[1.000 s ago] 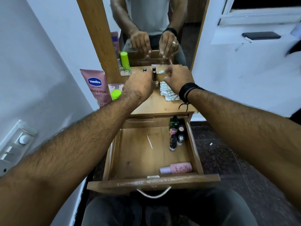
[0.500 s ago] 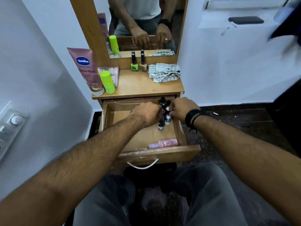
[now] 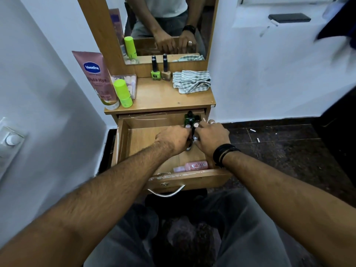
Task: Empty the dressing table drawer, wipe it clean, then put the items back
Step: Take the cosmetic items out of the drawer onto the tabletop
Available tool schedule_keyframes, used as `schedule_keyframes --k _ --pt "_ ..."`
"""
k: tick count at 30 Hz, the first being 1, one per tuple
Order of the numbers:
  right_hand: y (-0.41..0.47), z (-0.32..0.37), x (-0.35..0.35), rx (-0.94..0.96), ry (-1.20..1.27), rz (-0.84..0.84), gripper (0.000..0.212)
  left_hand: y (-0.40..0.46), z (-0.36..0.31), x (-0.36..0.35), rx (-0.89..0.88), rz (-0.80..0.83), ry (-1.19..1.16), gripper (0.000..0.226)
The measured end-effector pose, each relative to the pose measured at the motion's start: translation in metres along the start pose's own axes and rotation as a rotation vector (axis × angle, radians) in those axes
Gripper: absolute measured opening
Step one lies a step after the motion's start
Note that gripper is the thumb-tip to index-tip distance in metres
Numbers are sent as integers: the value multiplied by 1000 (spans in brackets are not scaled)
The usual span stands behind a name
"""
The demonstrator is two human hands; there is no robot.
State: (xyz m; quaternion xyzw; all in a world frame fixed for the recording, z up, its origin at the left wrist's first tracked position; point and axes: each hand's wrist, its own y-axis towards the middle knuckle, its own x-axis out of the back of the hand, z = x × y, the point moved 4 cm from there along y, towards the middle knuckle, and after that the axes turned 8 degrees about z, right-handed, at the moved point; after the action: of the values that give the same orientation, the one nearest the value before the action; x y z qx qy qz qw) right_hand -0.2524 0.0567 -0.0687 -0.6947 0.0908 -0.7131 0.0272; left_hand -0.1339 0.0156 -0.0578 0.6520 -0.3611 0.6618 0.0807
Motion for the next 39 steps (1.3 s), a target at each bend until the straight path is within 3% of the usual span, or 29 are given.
schedule_keyframes --k 4,11,15,20,27,31,39 --pt "-5 8 0 33 -16 -40 14 -4 0 1 -11 -1 12 27" --pt "-2 13 1 26 9 -6 23 -20 3 9 -1 21 46 29" --pt "-10 17 17 127 31 -24 19 -33 15 32 25 55 55 25" --pt "2 22 61 156 251 -51 10 -36 39 86 79 -32 96 32" --pt "76 33 128 104 485 -226 13 5 77 163 189 -250 70 21" --pt "119 39 137 78 504 -276 9 28 93 183 261 -355 92 24" --pt "174 45 127 16 515 -330 8 59 119 181 299 -366 89 29"
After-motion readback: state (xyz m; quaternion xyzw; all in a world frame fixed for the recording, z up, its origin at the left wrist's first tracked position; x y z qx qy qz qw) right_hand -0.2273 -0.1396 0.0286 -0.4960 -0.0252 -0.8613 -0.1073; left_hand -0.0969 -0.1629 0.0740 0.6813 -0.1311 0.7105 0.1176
